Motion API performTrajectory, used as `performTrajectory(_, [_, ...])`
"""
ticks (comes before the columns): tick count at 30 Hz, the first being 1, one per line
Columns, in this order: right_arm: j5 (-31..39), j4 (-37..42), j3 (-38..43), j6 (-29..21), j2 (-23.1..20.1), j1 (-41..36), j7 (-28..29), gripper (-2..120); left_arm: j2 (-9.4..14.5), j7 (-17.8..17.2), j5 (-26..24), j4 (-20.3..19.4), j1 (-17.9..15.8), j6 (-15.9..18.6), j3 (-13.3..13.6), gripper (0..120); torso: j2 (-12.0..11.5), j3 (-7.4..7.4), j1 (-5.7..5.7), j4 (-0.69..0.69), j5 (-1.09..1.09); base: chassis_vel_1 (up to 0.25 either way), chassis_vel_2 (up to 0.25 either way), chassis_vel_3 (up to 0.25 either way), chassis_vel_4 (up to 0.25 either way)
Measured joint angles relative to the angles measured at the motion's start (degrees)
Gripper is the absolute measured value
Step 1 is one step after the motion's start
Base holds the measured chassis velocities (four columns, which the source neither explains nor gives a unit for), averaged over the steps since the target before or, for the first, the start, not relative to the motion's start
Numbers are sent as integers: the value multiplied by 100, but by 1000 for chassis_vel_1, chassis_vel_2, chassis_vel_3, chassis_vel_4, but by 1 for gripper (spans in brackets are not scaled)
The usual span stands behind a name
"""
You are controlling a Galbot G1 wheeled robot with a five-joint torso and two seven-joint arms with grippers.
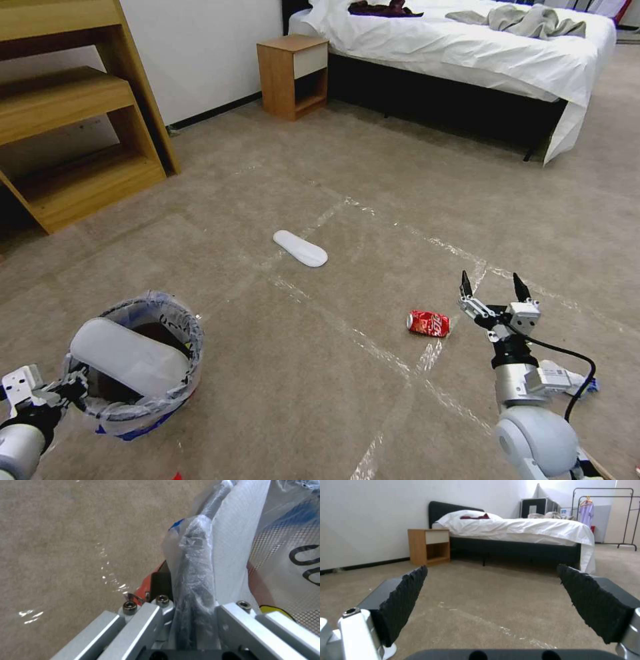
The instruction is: Pick up the trash bin and place the garbage on the floor into it.
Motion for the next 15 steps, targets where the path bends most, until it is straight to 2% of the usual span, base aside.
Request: performTrajectory(15, [33, -73, -90, -3, 34, 89, 25, 100, 15, -19, -1, 61, -29, -18, -9, 1, 0, 0, 0, 0, 0, -75, 91, 77, -82])
